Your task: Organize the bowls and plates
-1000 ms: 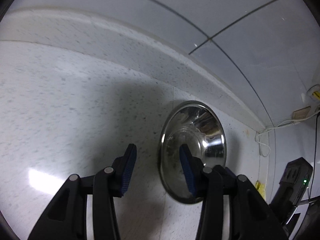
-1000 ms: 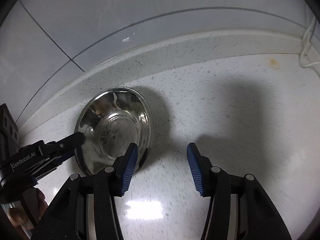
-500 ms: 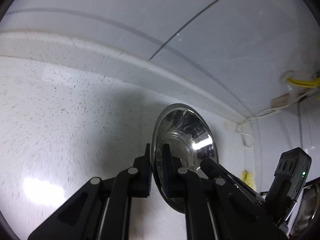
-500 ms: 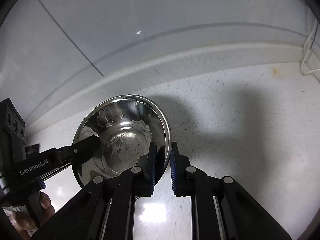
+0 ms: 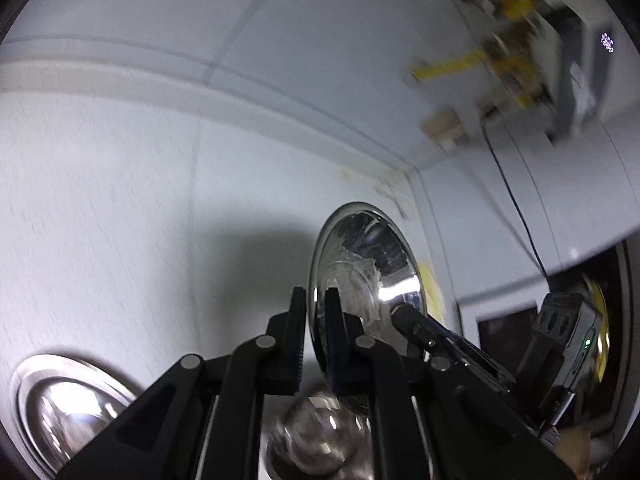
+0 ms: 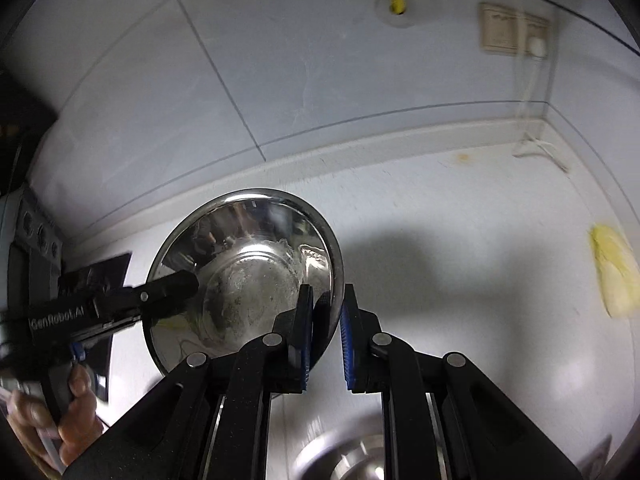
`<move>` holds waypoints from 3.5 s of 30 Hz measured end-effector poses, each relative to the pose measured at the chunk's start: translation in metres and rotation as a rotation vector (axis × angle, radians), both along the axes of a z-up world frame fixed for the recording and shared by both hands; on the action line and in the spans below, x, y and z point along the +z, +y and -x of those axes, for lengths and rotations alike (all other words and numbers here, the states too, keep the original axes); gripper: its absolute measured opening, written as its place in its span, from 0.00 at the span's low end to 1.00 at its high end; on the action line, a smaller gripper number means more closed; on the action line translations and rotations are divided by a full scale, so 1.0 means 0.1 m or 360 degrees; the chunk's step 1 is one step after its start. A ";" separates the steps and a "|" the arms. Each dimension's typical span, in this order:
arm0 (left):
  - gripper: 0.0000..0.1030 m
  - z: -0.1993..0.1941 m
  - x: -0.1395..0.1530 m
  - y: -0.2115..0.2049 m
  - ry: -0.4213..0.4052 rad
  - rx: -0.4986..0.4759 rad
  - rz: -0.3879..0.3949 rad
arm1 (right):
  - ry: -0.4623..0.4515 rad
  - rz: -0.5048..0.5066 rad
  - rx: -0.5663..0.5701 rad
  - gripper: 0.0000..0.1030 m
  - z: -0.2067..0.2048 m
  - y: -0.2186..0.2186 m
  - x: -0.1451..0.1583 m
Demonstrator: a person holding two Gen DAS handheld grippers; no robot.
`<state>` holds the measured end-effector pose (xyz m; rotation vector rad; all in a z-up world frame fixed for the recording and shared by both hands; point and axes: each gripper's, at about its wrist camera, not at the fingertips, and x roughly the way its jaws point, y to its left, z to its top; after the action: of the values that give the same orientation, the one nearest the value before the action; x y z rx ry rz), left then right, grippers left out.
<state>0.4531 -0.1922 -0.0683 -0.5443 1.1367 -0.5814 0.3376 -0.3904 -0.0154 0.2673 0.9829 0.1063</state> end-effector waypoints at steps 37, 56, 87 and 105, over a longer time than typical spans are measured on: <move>0.21 1.37 -0.86 -0.87 -0.0032 -0.0317 -0.0400 | 0.0181 0.0152 -0.0115 0.22 1.55 -0.64 -0.91; 0.24 1.07 -0.98 -0.59 0.0173 -0.0251 -0.0395 | 0.0312 0.0146 -0.0286 0.26 1.90 -1.00 -1.06; 0.24 1.22 -1.23 -0.77 0.0254 -0.0318 -0.0404 | 0.0328 0.0034 -0.0187 0.26 1.92 -0.95 -1.12; 0.14 1.20 -1.39 -0.87 0.0319 -0.0383 -0.0303 | 0.0372 -0.0026 -0.0140 0.19 1.79 -1.02 -1.21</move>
<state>0.3330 -0.2790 -0.2075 -0.3080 1.4436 -0.6266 0.1586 -0.4921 -0.1368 0.3425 1.2007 0.0025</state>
